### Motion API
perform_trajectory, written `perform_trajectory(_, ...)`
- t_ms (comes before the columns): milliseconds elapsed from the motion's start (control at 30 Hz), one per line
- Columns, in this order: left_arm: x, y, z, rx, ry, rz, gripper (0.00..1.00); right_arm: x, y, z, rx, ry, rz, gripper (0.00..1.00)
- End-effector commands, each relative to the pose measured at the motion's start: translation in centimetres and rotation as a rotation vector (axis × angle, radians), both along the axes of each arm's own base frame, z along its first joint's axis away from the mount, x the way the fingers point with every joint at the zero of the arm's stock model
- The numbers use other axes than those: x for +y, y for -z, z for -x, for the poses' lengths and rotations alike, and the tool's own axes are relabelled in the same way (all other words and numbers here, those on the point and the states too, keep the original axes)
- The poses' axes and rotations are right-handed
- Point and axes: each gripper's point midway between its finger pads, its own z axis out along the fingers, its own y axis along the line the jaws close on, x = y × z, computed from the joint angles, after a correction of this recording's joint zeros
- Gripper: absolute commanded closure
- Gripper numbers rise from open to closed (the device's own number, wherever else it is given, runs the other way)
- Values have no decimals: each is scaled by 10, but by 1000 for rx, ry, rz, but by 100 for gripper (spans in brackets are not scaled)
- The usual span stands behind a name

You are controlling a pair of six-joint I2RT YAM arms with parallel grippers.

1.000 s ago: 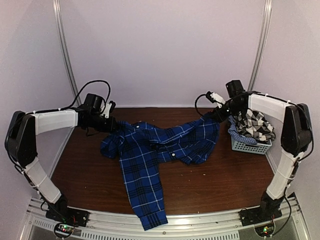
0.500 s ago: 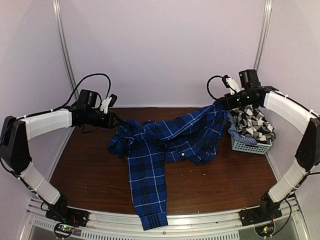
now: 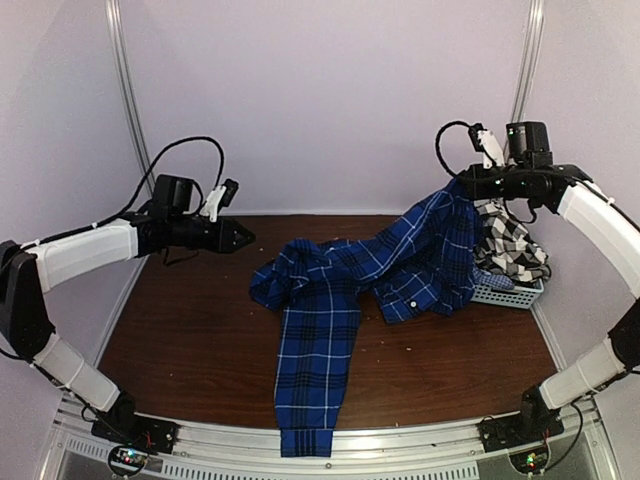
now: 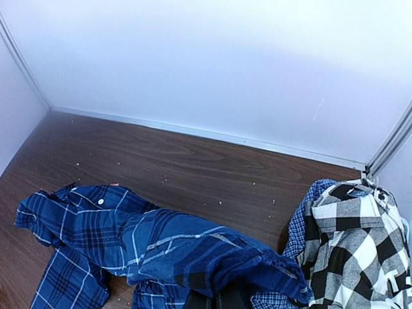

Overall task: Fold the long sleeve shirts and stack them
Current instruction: Pick up the crumpled shirt from the center of the board.

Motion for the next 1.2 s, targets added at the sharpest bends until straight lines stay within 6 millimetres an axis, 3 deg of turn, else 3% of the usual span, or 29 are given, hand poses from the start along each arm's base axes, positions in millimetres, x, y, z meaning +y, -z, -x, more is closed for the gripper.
perform_trajectory(0,-43,12,26,13,38,37,64,-2,19,-4,49,28,-8,100)
perform_trajectory(167,-69,37,42,54,-15,48,53,0,29,-6,68,22,-6,100)
perform_trajectory(467,-86,81,43,139,-54,91,46,1,35,-4,75,15,-6,100)
perform_trajectory(733,-107,81,31,112,-21,180,43,0,38,-4,79,15,-1,100)
perform_trajectory(1000,-117,97,16,143,-55,205,38,-1,42,-3,89,15,9,100)
perform_trajectory(1167,-124,89,14,120,-35,263,36,-1,42,-3,91,17,17,100)
